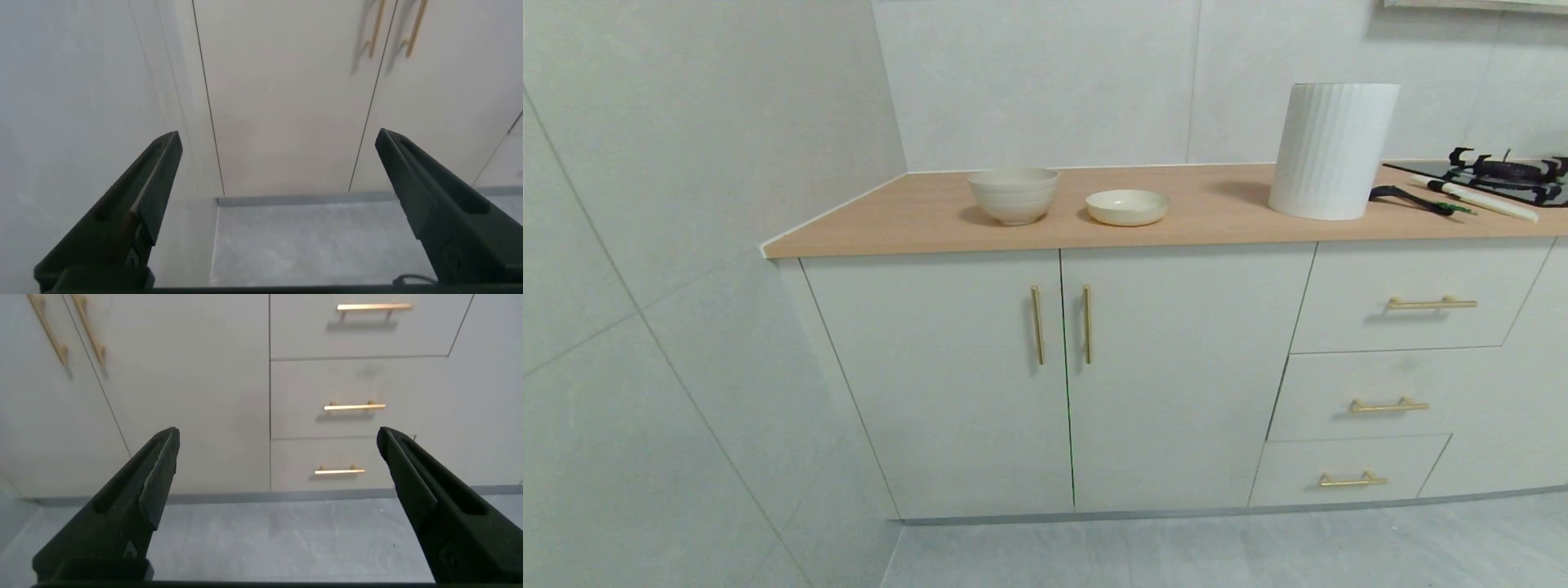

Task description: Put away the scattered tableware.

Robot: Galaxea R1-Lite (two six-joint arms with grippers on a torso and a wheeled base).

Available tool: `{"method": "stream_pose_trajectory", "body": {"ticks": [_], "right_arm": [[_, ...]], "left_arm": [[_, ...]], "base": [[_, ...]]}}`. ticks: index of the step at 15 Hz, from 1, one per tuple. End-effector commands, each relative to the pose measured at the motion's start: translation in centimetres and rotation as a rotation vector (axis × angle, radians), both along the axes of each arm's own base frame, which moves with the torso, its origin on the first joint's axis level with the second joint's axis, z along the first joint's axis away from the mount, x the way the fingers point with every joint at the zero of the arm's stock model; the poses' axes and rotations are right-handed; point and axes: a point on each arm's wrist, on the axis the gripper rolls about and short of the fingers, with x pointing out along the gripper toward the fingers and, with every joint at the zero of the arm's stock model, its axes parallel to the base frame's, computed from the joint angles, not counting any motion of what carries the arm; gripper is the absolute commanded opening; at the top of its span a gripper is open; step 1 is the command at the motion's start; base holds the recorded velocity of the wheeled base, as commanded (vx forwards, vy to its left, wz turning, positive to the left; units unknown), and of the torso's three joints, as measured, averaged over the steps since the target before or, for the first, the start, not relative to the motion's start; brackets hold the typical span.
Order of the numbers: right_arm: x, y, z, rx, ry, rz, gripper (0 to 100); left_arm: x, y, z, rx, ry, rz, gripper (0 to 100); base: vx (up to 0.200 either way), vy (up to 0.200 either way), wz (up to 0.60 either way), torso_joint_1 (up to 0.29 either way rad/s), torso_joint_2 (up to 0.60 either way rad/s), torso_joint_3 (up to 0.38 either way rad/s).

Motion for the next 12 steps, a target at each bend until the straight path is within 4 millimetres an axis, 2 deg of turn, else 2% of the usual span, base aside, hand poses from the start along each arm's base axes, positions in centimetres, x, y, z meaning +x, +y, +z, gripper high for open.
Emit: {"method": "stream_pose_trajectory", "body": {"ticks": [1,4,12], "right_arm": [[0.01,0.00,0.01,0.000,0.001,0.000,100],[0.01,0.00,0.01,0.000,0.001,0.000,100],[0.01,0.00,0.01,0.000,0.001,0.000,100]], "left_arm": [[0.00,0.00,0.00,0.000,0.000,0.000,100],[0.01,0.00,0.00,0.000,0.002,0.000,100],[0.00,0.00,0.00,0.000,0.000,0.000,100]], "base": [[0.000,0.000,0.00,-0.095,0.43,0.339],[0.000,0.000,0.00,-0.038,0.19,0.121],[0.000,0.000,0.00,-0.002,0.01,0.004]]}}
